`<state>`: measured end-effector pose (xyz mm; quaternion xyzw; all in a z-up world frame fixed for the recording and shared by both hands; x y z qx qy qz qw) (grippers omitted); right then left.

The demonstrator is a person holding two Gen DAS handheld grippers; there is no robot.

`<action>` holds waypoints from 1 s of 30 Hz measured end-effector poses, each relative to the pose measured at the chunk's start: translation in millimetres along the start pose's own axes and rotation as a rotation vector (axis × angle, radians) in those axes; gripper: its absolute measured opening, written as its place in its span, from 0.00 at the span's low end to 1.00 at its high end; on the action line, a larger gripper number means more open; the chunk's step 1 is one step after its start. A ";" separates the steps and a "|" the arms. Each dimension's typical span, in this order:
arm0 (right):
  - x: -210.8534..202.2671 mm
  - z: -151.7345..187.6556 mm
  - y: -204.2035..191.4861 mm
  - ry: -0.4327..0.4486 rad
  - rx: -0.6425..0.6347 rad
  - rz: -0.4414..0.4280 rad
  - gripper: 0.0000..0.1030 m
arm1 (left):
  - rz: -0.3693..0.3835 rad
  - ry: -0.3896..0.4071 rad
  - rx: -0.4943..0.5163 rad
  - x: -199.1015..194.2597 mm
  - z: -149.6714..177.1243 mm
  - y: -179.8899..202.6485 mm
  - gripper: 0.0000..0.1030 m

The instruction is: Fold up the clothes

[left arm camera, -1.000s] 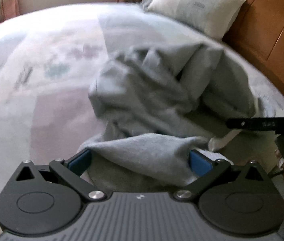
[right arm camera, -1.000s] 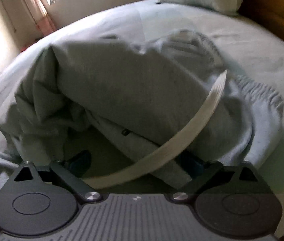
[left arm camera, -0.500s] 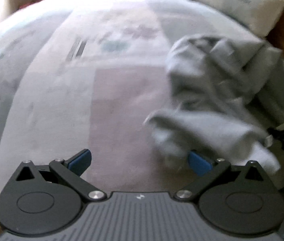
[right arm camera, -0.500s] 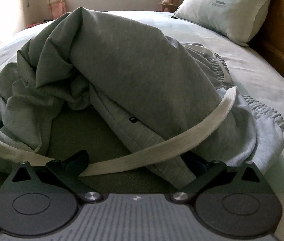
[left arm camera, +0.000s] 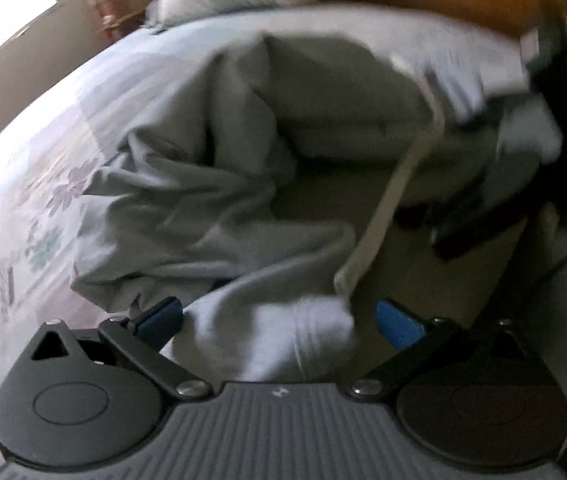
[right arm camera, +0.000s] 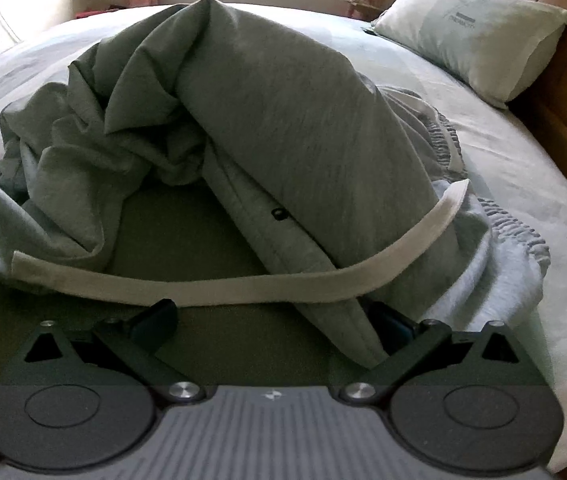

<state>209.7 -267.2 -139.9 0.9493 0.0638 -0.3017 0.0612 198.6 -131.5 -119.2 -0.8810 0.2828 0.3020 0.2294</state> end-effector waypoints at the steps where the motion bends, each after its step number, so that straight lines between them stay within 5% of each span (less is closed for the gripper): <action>1: 0.2 -0.1 0.3 0.001 0.001 0.000 1.00 | -0.038 -0.006 0.019 0.8 2.9 -3.3 0.99; 4: 1.8 1.1 2.0 0.006 0.007 0.002 1.00 | -0.181 -0.009 0.019 -4.6 9.8 -25.8 0.99; 9: 5.4 1.2 4.2 0.017 0.012 0.000 1.00 | -0.319 0.015 -0.209 -36.4 24.0 -87.5 0.99; 13: 7.7 -0.7 3.8 0.011 0.011 0.007 1.00 | -0.349 -0.008 -0.277 -41.0 28.8 -94.3 0.99; 18: 4.4 -1.5 0.8 0.003 0.002 0.009 1.00 | -0.204 0.012 -0.054 -39.3 21.4 -42.2 0.99; 23: 5.7 -1.9 1.2 0.002 0.007 0.013 1.00 | -0.196 0.073 0.195 -40.3 7.6 -0.9 0.99; 25: 6.3 -1.5 1.4 0.006 0.008 0.015 1.00 | -0.174 0.082 0.218 -33.4 1.8 8.7 0.99; 28: 6.7 -0.8 2.1 0.009 0.009 0.012 1.00 | -0.223 0.047 0.230 -14.5 -2.8 7.1 0.99; 30: 6.2 -0.5 2.2 0.012 0.007 0.008 1.00 | -0.329 0.021 0.242 -10.2 -2.7 -3.0 0.99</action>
Point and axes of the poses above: each gripper's, at about its wrist camera, not at the fingertips, and x roughly the way its jaws point, y to its right, z to its underside, the point moved 3 cm from there along x, roughly the way its jaws point, and after that the axes turned 14 degrees about y, right-handed, at the moved point
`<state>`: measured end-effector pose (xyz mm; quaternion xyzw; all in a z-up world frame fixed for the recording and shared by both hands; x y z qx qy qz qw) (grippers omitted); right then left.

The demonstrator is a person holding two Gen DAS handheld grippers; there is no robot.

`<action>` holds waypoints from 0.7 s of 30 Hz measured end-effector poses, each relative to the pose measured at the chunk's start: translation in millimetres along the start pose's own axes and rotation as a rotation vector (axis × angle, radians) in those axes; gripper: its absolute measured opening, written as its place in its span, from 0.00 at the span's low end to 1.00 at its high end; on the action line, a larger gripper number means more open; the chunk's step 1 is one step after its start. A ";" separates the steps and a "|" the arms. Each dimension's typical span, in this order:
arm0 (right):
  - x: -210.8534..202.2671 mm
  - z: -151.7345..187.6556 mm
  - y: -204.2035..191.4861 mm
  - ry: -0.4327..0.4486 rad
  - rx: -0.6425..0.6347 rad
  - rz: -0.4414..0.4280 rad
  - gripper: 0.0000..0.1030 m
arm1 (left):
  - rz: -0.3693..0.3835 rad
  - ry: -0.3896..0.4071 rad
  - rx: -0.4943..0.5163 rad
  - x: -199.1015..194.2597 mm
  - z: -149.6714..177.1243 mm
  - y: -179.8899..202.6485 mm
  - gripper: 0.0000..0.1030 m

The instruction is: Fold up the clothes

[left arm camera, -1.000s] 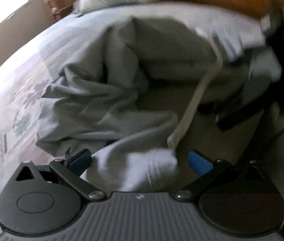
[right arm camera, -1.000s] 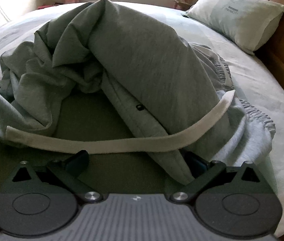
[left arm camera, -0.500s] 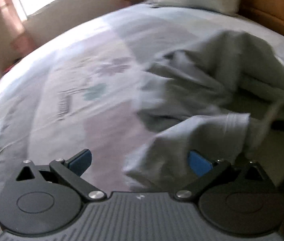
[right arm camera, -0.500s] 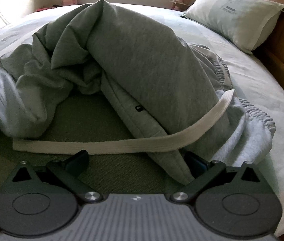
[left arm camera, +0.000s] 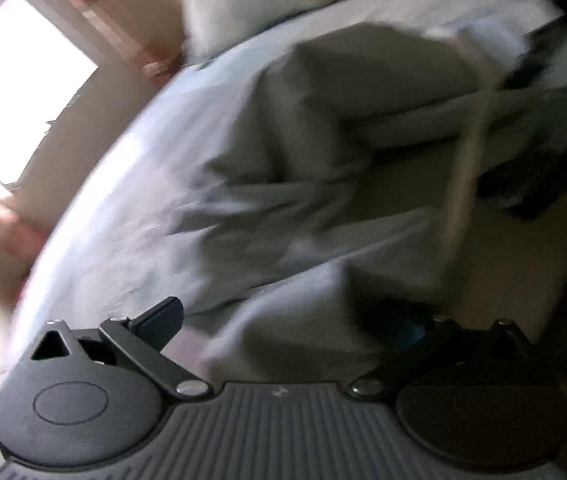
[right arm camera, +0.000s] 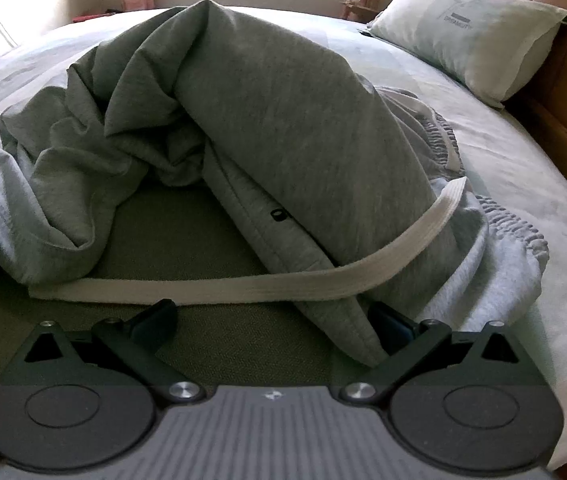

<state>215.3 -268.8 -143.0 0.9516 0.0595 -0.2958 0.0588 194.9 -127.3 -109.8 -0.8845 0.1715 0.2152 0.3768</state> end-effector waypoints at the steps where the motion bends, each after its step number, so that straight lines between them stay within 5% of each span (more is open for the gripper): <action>1: -0.4 0.4 -0.1 0.002 0.000 -0.001 1.00 | -0.045 -0.010 -0.006 0.6 2.9 -7.2 0.99; 3: -1.3 1.8 -0.7 0.011 0.004 -0.002 1.00 | -0.083 -0.032 -0.065 4.2 6.1 -22.2 0.99; 5: 0.8 1.3 0.0 0.013 0.010 0.002 1.00 | -0.043 -0.049 -0.126 8.6 5.1 -28.2 0.99; 9: -0.6 -2.0 -2.4 0.001 0.023 0.015 1.00 | 0.064 -0.025 -0.051 25.4 -0.6 -12.2 0.99; 15: -18.2 -9.4 0.7 0.031 0.068 0.015 1.00 | -0.082 0.003 -0.148 14.2 7.5 -58.3 0.99; 21: -20.9 -17.9 5.8 0.039 0.187 0.015 1.00 | -0.149 -0.043 -0.286 9.2 42.5 -114.5 0.99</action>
Point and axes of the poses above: each gripper's, at about its wrist camera, not at the fingertips, and x roughly the way its jaws point, y to its right, z to its underside, the point moved 3 cm from there along x, roughly the way its jaws point, and after that the axes turned 14 degrees about y, right-handed, at the moved point
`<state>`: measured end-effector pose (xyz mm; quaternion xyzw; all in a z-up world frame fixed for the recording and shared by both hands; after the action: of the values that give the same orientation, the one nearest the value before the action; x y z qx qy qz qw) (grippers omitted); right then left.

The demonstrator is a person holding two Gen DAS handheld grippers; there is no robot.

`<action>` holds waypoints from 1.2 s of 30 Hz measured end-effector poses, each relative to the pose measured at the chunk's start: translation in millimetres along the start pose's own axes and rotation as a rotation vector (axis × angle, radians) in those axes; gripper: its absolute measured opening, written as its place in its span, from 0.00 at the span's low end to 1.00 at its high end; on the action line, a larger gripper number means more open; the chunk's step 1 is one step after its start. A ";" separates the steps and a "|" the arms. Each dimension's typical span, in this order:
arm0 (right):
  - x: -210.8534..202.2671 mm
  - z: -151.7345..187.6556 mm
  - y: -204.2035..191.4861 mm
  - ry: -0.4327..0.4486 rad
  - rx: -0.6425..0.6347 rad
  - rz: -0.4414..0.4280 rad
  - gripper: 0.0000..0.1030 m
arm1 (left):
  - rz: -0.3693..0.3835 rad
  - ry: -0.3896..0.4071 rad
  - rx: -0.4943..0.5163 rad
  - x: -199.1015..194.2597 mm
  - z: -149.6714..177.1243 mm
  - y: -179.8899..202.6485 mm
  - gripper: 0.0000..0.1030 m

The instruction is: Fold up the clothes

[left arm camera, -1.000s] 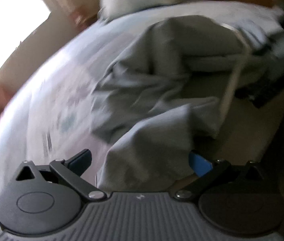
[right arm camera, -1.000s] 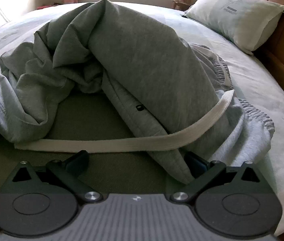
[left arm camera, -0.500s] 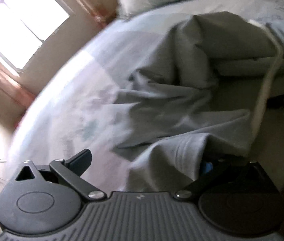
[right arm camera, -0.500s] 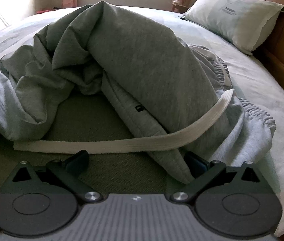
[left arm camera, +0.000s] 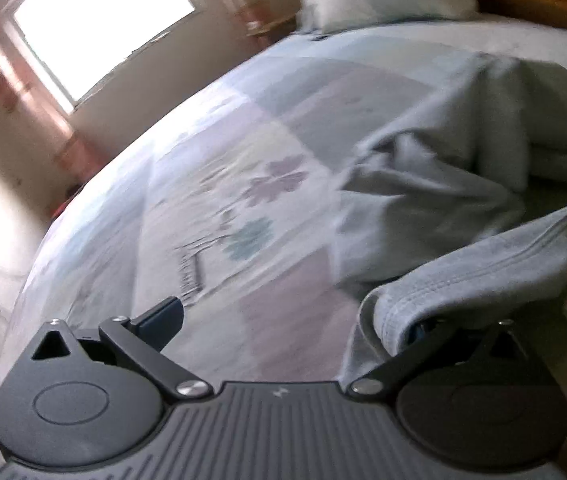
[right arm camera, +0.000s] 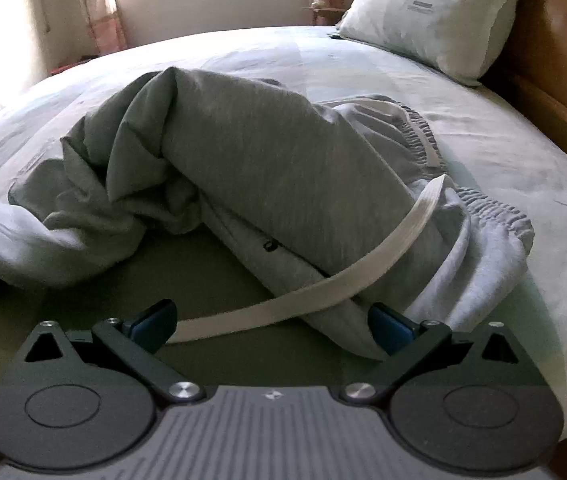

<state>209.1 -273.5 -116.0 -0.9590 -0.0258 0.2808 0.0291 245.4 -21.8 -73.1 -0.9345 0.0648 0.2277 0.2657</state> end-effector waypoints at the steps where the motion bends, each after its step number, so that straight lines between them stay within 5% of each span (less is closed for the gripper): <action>1: 0.2 -0.2 -1.3 -0.004 -0.002 0.007 1.00 | -0.012 0.001 -0.019 -0.1 1.8 -5.5 0.99; 10: -7.5 -5.4 -13.6 -0.005 -0.037 0.022 1.00 | -0.166 0.060 -0.024 -2.6 3.1 -57.7 0.99; 23: -0.8 -14.6 -46.6 -0.008 -0.108 0.020 1.00 | -0.424 -0.002 -0.036 24.5 34.9 -178.3 0.94; 36: 22.3 -23.7 -78.1 -0.039 -0.160 0.022 1.00 | -0.514 -0.084 -0.076 75.9 72.8 -262.0 0.94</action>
<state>238.1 -195.1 -102.5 -0.9528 -0.0384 0.2966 -0.0513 347.7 239.3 -40.7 -0.9193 -0.1947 0.1936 0.2819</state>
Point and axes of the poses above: each gripper's, at about its wrist camera, not at the fingertips, and x roughly the way its jaws point, y to its right, z to its underside, the point moved 3 cm from there along x, roughly the way its jaws point, and after that the axes turned 14 degrees about y, right-handed, at the moved point
